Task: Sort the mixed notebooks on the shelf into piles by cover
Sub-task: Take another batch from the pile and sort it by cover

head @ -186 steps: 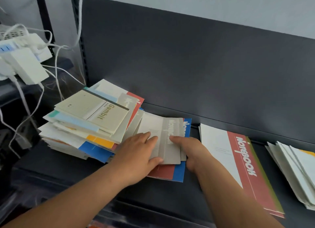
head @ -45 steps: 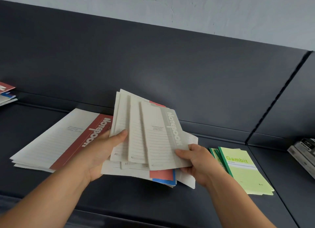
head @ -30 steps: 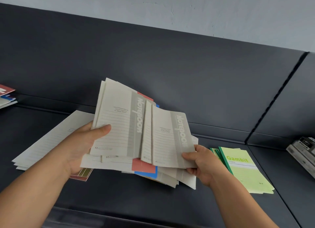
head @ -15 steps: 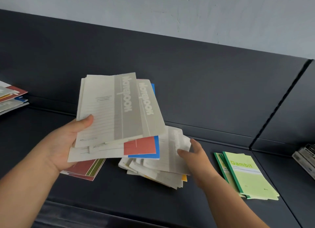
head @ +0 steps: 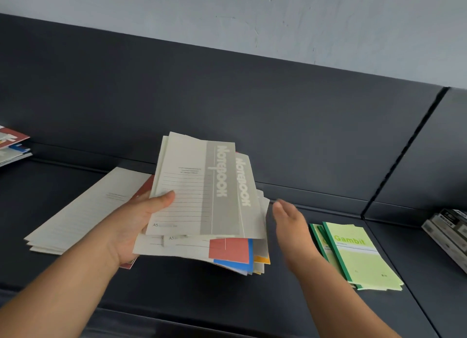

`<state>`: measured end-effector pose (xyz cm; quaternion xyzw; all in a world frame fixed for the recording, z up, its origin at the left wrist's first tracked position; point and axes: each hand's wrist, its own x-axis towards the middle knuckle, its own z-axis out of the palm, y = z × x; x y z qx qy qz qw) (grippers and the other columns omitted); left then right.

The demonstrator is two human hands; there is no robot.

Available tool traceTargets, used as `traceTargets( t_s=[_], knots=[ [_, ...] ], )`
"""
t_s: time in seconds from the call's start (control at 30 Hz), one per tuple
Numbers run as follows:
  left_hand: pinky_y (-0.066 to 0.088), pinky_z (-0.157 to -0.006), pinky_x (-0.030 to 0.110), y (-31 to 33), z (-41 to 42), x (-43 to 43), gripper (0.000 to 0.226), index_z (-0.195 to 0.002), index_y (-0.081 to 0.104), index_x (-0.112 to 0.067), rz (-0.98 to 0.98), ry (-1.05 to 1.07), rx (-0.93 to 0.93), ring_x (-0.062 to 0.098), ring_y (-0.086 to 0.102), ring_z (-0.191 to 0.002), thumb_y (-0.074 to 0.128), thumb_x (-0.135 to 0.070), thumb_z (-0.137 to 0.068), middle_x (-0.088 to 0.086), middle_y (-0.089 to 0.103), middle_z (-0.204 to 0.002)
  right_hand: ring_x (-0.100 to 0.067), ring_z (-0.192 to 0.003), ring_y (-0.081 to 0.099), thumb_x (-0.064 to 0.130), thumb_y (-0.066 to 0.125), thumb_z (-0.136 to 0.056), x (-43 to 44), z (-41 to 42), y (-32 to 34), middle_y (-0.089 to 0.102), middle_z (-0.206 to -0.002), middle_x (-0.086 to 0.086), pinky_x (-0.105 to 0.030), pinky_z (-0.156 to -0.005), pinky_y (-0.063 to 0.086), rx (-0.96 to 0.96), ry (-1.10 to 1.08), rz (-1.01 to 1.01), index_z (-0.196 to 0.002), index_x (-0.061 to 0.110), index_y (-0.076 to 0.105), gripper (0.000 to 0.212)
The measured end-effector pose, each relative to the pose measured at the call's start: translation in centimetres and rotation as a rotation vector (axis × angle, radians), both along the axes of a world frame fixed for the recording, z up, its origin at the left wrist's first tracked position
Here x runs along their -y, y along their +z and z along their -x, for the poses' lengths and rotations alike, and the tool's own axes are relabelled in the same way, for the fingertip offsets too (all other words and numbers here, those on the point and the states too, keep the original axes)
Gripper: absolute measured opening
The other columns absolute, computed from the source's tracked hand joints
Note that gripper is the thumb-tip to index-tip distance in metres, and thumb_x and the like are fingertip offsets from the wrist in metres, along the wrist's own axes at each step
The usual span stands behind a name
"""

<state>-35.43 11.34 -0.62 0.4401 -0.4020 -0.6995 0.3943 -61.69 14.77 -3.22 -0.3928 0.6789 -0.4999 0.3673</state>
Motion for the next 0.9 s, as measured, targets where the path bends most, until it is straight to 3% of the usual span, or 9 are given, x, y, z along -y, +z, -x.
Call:
traceTargets(
  t_s=[0.1, 0.17, 0.2, 0.27, 0.37, 0.43, 0.6, 0.73, 0.9],
  knots=[
    [0.054, -0.084, 0.054, 0.1, 1.3, -0.3, 0.042, -0.117, 0.068, -0.031, 0.001, -0.012, 0.020, 0.032, 0.069, -0.104, 0.067, -0.030, -0.075, 0.006, 0.074, -0.112, -0.010, -0.097, 0.063, 0.049, 0.050, -0.097, -0.6, -0.8, 1.1, 0.065, -0.112, 0.006, -0.029, -0.082, 0.052, 0.132, 0.052, 0.046, -0.109, 0.029, 0.060, 0.026],
    [0.056, -0.080, 0.052, 0.3, 2.3, -0.7, 0.040, -0.116, 0.068, -0.030, 0.030, -0.012, 0.057, 0.030, 0.071, -0.100, 0.068, -0.029, -0.076, 0.005, 0.075, -0.108, -0.013, -0.105, 0.064, 0.071, 0.063, -0.075, -0.5, -1.3, 1.3, 0.063, -0.120, 0.008, -0.039, -0.093, 0.052, 0.140, 0.152, -0.050, -0.131, 0.026, 0.051, 0.073],
    [0.058, -0.076, 0.049, 0.4, 2.9, -0.9, 0.037, -0.115, 0.067, -0.029, 0.053, -0.006, 0.072, 0.029, 0.072, -0.096, 0.068, -0.027, -0.078, 0.005, 0.076, -0.105, -0.011, -0.103, 0.063, 0.068, 0.070, -0.071, -0.5, -1.6, 1.6, 0.062, -0.117, 0.012, -0.037, -0.091, 0.052, 0.155, 0.169, -0.073, -0.139, 0.025, 0.043, 0.085],
    [0.058, -0.071, 0.045, 0.6, 4.0, -1.4, 0.031, -0.112, 0.068, -0.028, 0.081, 0.004, 0.087, 0.026, 0.073, -0.089, 0.068, -0.024, -0.081, 0.004, 0.077, -0.099, -0.007, -0.094, 0.061, 0.044, 0.080, -0.077, -0.4, -1.7, 1.3, 0.057, -0.106, 0.017, -0.030, -0.079, 0.051, 0.183, 0.159, -0.043, -0.142, 0.027, 0.035, 0.081],
    [0.058, -0.072, 0.047, 0.4, 4.9, -1.7, 0.035, -0.111, 0.067, -0.030, 0.054, -0.009, 0.058, 0.028, 0.073, -0.092, 0.067, -0.033, -0.077, 0.005, 0.077, -0.100, -0.017, -0.098, 0.065, 0.022, 0.088, -0.068, -0.3, -1.5, 0.4, 0.061, -0.110, 0.009, -0.041, -0.083, 0.057, 0.170, 0.051, 0.004, -0.125, 0.033, 0.042, 0.073],
    [0.058, -0.073, 0.050, 0.3, 4.8, -1.6, 0.034, -0.115, 0.067, -0.027, -0.009, -0.028, 0.004, 0.031, 0.072, -0.094, 0.063, -0.035, -0.082, 0.009, 0.075, -0.104, -0.020, -0.100, 0.067, 0.016, 0.087, -0.066, -0.2, -1.2, 0.0, 0.064, -0.114, 0.006, -0.047, -0.084, 0.059, 0.155, -0.005, 0.033, -0.129, 0.032, 0.043, 0.078],
    [0.059, -0.054, 0.046, -0.5, 4.3, -1.0, 0.028, -0.113, 0.067, -0.019, -0.076, -0.032, -0.035, 0.032, 0.074, -0.082, 0.055, -0.011, -0.089, 0.014, 0.075, -0.101, -0.022, -0.091, 0.073, 0.002, 0.079, -0.077, -0.2, 0.2, 0.4, 0.074, -0.106, 0.001, -0.048, -0.080, 0.061, 0.227, -0.013, 0.094, -0.120, 0.022, 0.057, 0.053],
    [0.057, -0.067, 0.050, -0.9, 4.2, -0.7, 0.038, -0.117, 0.066, -0.023, -0.009, -0.017, 0.065, 0.036, 0.072, -0.092, 0.062, -0.002, -0.085, 0.012, 0.075, -0.103, -0.030, -0.089, 0.074, -0.004, 0.075, -0.079, 0.0, 0.7, -0.1, 0.076, -0.101, -0.007, -0.052, -0.078, 0.060, 0.374, 0.036, 0.028, -0.113, 0.011, 0.061, 0.040],
    [0.055, -0.080, 0.056, -0.6, 4.6, -0.9, 0.050, -0.113, 0.068, -0.025, 0.069, 0.047, 0.153, 0.034, 0.071, -0.096, 0.078, -0.015, -0.065, 0.007, 0.076, -0.100, -0.030, -0.092, 0.073, -0.001, 0.077, -0.079, 0.1, 0.4, -0.1, 0.072, -0.105, -0.004, -0.055, -0.080, 0.059, 0.348, 0.043, 0.030, -0.112, 0.020, 0.058, 0.043]
  ],
)
